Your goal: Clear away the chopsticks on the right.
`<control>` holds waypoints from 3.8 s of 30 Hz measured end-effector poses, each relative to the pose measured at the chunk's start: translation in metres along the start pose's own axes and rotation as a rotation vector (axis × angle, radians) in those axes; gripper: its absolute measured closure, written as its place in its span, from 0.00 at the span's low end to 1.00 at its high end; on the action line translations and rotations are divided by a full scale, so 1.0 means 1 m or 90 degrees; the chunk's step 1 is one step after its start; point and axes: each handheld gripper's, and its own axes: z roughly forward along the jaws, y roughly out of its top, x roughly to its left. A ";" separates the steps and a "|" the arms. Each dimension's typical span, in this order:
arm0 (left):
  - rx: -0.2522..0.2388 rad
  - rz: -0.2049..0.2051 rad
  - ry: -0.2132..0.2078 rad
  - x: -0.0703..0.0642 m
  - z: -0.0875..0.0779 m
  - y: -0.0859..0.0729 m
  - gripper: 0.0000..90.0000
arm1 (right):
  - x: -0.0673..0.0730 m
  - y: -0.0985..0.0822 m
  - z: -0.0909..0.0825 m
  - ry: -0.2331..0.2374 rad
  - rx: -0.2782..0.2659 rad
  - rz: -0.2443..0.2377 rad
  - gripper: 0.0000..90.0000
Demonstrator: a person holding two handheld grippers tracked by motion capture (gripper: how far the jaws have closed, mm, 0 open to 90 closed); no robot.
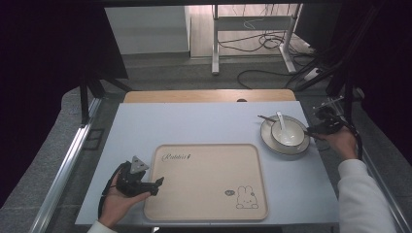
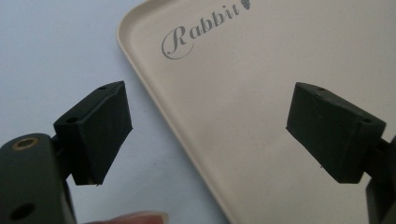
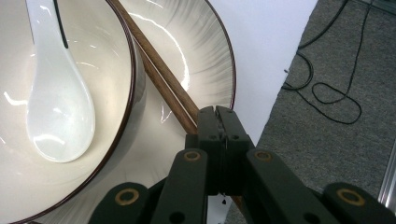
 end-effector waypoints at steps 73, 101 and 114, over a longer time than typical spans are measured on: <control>0.020 0.012 -0.003 0.000 0.004 -0.001 0.16 | -0.019 -0.011 0.007 0.013 0.101 -0.145 0.90; -0.002 0.008 0.003 -0.001 -0.002 0.000 0.16 | 0.053 -0.016 -0.084 0.023 -0.060 -0.073 0.92; -0.007 -0.007 0.003 0.000 -0.005 -0.001 0.16 | 0.161 -0.038 -0.094 0.099 -0.092 -0.208 0.92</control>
